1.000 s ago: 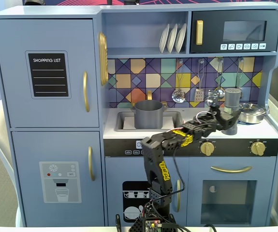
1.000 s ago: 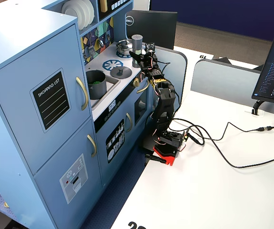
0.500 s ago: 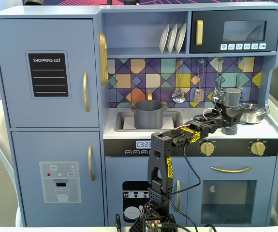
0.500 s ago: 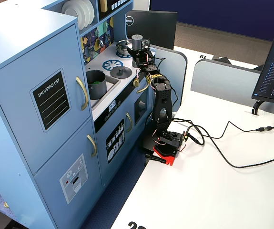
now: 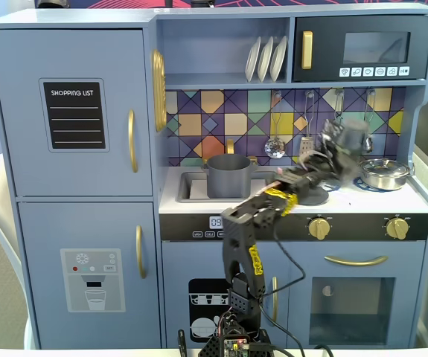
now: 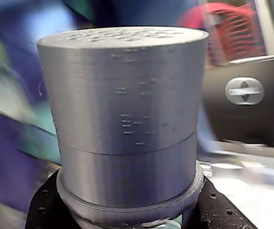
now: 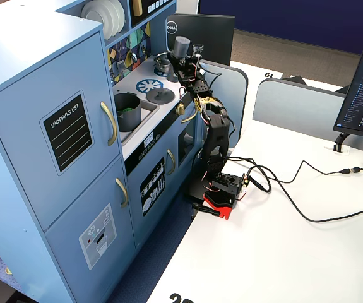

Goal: Put salt in the gray recipient

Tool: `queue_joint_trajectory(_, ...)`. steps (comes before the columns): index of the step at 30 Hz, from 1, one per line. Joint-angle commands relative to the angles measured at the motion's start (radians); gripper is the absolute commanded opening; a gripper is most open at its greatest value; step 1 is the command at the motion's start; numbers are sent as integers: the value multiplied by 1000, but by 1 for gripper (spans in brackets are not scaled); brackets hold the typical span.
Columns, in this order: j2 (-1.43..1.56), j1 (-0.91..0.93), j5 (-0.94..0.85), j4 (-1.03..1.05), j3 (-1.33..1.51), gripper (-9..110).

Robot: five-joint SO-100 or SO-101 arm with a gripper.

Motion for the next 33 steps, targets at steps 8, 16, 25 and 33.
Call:
queue_joint_trajectory(8, 411, -339, 922, 350, -40, 0)
queue_joint_trajectory(16, 353, -617, 1471, 541, -120, 0)
queue_joint_trajectory(25, 195, -845, 1827, 612, -245, 0)
queue_joint_trajectory(33, 173, -922, 1960, 499, -287, 0)
